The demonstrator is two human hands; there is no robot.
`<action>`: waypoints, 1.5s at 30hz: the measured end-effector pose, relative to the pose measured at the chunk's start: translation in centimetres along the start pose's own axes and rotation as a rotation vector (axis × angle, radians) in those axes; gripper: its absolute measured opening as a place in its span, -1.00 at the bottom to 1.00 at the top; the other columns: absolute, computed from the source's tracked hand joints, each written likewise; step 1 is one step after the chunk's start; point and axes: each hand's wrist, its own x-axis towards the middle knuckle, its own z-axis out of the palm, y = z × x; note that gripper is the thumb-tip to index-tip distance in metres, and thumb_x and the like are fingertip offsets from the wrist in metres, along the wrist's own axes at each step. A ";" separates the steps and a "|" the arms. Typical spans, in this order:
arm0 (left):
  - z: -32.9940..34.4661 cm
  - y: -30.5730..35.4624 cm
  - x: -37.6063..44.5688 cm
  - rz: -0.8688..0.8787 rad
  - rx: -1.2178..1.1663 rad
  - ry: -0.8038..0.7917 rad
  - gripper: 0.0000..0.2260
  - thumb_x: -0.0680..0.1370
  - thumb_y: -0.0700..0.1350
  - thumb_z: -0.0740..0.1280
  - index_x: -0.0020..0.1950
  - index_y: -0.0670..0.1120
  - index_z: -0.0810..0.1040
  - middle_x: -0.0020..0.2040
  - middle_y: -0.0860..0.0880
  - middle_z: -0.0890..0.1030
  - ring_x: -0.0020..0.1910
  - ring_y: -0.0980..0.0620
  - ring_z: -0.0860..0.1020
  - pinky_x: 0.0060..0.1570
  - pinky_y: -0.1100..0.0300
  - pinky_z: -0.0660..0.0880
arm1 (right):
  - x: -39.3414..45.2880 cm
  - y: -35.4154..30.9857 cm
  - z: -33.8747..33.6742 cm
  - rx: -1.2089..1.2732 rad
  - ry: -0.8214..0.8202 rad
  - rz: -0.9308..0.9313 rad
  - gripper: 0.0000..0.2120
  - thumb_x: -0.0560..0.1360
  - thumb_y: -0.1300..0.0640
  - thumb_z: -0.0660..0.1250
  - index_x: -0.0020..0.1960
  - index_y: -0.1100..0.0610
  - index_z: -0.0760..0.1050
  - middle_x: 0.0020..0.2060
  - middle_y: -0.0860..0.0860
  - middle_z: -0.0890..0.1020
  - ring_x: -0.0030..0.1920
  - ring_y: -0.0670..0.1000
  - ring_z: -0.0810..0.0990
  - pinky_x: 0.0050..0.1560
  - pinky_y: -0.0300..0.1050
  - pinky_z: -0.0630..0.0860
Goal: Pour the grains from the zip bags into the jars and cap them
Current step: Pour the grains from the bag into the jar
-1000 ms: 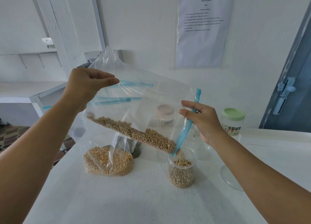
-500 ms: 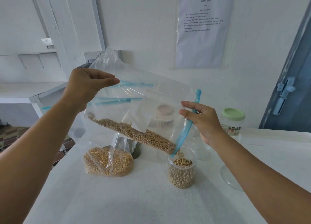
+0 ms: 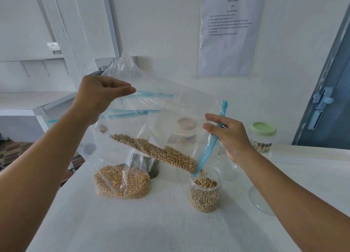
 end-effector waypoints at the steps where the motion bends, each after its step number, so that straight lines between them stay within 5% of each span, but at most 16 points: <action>1: 0.0 0.0 0.0 0.002 -0.003 -0.001 -0.73 0.36 0.02 0.62 -0.01 -0.06 0.77 -0.12 0.08 0.75 -0.19 0.25 0.64 -0.04 0.29 0.50 | 0.0 0.0 0.0 0.002 0.001 0.001 -0.69 0.43 0.21 0.60 0.16 0.04 0.73 0.09 -0.16 0.72 -0.07 -0.18 0.66 0.11 -0.25 0.58; 6: 0.2 0.3 0.4 -0.005 0.001 -0.001 -0.77 0.37 0.03 0.61 -0.04 -0.03 0.77 -0.12 0.07 0.75 -0.10 0.10 0.65 -0.02 0.26 0.53 | 0.0 0.1 -0.1 0.009 0.006 0.009 -0.70 0.43 0.21 0.60 0.15 0.03 0.74 0.08 -0.16 0.73 -0.06 -0.14 0.65 0.16 -0.19 0.60; 18: 0.7 0.4 0.3 0.013 0.032 -0.020 -0.81 0.40 -0.02 0.62 -0.04 -0.04 0.76 -0.17 0.16 0.74 -0.21 0.30 0.64 -0.02 0.31 0.49 | -0.3 0.3 -0.4 0.016 0.013 0.025 -0.71 0.43 0.21 0.59 0.13 0.03 0.74 0.03 -0.17 0.72 -0.10 -0.10 0.62 0.22 -0.13 0.61; 45: 0.8 0.8 0.6 0.023 0.064 -0.042 -0.84 0.42 0.02 0.60 -0.05 0.02 0.76 -0.20 0.19 0.73 -0.21 0.30 0.64 0.02 0.28 0.50 | 0.0 0.4 -0.5 0.035 0.014 0.020 -0.73 0.44 0.22 0.58 0.10 -0.01 0.74 0.08 -0.16 0.74 -0.04 -0.08 0.63 0.22 -0.12 0.61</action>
